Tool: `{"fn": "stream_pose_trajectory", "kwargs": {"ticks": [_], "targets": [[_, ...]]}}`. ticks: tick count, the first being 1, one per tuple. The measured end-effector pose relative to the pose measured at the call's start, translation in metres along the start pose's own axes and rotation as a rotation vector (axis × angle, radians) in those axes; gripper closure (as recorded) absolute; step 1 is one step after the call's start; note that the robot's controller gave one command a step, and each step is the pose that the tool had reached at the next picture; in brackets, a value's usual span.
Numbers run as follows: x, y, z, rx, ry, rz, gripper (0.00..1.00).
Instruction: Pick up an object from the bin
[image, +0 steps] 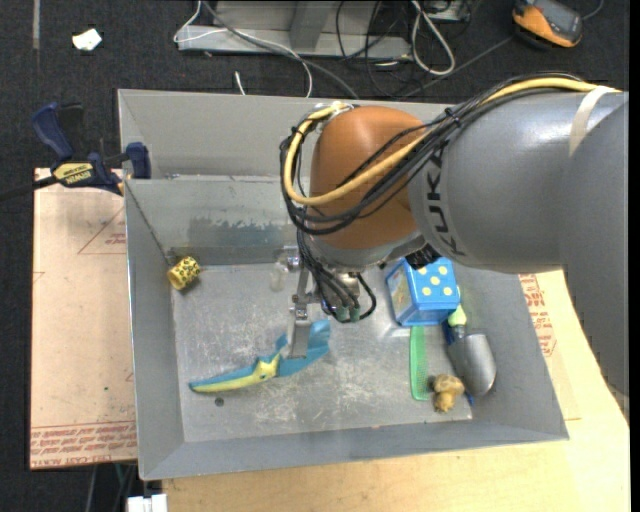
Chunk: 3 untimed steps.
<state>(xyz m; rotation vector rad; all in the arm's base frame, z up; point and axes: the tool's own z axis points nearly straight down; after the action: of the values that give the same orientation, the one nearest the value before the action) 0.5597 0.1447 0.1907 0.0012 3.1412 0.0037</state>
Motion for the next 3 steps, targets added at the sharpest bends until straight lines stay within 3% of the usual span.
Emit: {"fn": "stream_pose_trajectory", "kwargs": {"ticks": [1,2,3], "targets": [[0.000,0.000,0.000,0.000,0.000,0.000,0.00],[0.026,-0.017,0.037,-0.001,-0.007,-0.124,0.00],[0.067,0.027,0.100,-0.001,0.004,-0.250,0.00]]}}
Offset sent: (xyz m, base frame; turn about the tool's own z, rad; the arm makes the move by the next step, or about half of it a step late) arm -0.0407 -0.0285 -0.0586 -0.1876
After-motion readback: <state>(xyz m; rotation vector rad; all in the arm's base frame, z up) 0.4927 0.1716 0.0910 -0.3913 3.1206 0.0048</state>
